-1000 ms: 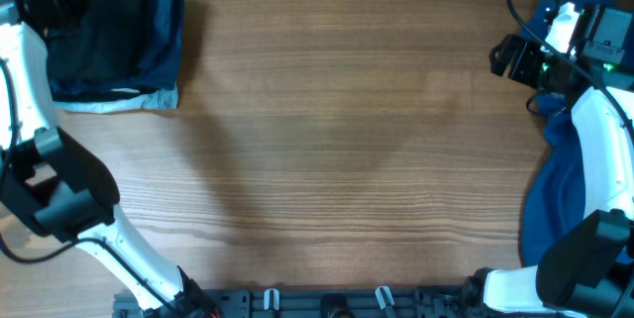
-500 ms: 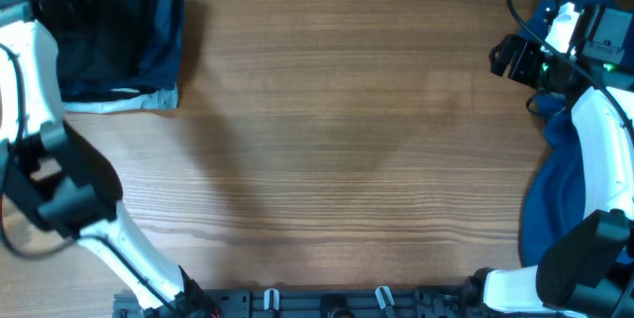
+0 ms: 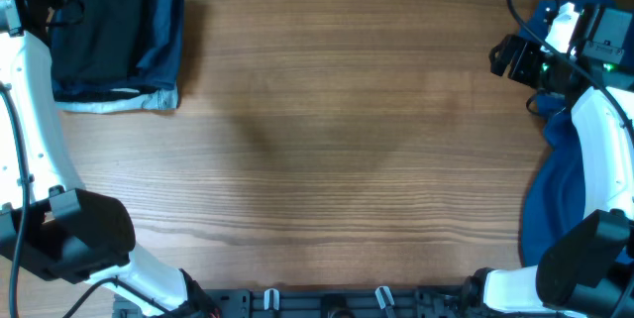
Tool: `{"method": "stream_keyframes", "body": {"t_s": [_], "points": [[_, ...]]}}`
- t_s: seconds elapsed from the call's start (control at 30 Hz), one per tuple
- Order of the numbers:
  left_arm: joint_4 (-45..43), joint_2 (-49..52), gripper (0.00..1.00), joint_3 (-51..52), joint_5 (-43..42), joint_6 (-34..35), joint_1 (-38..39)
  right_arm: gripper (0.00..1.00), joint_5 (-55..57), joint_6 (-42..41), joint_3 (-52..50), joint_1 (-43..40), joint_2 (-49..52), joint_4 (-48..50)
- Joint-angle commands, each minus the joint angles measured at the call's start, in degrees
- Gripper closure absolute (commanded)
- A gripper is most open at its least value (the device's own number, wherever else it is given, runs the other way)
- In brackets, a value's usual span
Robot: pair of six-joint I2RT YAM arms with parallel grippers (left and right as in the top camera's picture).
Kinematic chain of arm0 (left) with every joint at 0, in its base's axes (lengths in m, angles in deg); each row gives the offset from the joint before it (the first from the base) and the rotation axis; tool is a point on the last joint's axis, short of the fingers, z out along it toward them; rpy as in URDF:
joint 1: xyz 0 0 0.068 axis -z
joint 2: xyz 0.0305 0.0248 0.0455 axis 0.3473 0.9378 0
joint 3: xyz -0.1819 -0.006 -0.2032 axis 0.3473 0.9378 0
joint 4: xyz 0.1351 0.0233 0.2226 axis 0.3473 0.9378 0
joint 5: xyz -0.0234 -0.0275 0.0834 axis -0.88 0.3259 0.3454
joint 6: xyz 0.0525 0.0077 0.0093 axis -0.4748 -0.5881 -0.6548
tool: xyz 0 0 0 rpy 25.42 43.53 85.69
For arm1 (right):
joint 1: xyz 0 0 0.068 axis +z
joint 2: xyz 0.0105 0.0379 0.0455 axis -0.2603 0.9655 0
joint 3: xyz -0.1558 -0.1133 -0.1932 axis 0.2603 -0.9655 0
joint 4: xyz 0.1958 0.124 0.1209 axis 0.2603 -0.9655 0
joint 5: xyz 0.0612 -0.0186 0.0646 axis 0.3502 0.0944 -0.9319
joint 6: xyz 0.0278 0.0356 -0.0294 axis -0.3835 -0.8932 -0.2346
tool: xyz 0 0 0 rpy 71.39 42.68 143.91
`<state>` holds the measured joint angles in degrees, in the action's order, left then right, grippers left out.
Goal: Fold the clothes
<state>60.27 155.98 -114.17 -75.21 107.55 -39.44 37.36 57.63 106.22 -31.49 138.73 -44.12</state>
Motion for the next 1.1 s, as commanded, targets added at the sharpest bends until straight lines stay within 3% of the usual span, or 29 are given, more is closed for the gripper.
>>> {"method": "stream_keyframes", "body": {"t_s": [0.0,0.6,0.87,1.07], "points": [[-0.1,0.2,0.0,0.3,-0.1,-0.5,0.3,0.0,0.7,0.1,0.1,0.0,0.1,0.0],[-0.1,0.2,0.0,0.3,-0.1,-0.5,0.3,0.0,4.9,0.2,0.1,-0.3,-3.1,0.8],[-0.1,0.2,0.0,0.3,-0.1,-0.5,0.3,0.0,-1.2,0.9,-2.9,4.0,-21.2,19.9],[-0.1,0.2,0.0,0.3,-0.1,-0.5,0.3,0.0,0.7,17.3,-14.7,15.6,-41.7,28.8]]}}
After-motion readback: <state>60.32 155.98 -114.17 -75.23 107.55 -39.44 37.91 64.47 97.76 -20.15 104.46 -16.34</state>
